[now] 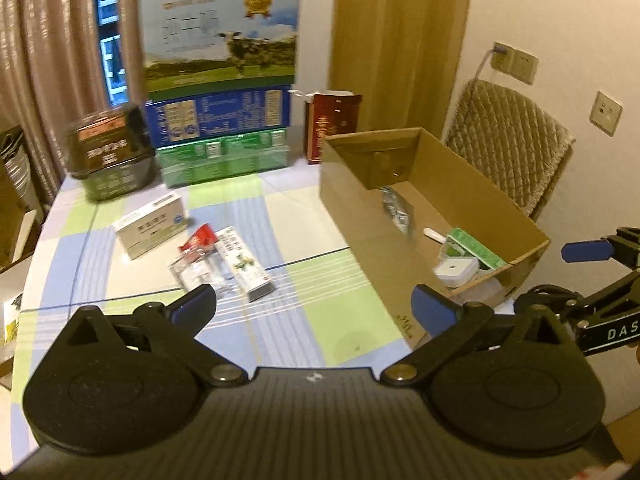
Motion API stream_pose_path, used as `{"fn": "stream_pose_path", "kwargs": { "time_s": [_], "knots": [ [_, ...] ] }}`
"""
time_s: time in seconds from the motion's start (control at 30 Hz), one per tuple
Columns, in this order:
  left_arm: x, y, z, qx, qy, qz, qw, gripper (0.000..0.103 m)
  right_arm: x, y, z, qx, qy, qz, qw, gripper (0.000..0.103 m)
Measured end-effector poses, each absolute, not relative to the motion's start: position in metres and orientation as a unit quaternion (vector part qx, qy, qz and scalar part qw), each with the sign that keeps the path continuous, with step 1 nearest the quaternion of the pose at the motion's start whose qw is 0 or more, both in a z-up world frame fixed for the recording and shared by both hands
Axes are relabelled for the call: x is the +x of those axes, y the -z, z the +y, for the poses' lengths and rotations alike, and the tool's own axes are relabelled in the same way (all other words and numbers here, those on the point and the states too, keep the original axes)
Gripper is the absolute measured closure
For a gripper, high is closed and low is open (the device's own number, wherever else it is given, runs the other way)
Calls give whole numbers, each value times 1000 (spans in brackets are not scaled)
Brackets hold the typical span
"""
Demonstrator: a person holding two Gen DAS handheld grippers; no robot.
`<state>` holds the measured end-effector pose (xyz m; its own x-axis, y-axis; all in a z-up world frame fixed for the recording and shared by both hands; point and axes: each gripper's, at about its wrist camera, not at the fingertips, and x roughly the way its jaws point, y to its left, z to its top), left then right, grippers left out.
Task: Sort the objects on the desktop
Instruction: 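Withdraw both open tools from the cardboard box back over the table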
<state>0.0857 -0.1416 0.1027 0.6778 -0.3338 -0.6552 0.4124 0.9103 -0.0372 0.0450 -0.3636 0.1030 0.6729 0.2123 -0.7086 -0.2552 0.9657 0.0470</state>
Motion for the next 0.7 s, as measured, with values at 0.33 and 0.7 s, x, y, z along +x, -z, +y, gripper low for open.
{"fn": "stream_pose_path", "kwargs": {
  "time_s": [0.33,0.7],
  "knots": [
    [69,-86,-83,58,162,363,916,1,38,-95,-333,-30,-152,387,909,2],
    [68,-72,-31,33,112,388,914,1,40,-84,-294,-36,-191,392,899,2]
  ]
}}
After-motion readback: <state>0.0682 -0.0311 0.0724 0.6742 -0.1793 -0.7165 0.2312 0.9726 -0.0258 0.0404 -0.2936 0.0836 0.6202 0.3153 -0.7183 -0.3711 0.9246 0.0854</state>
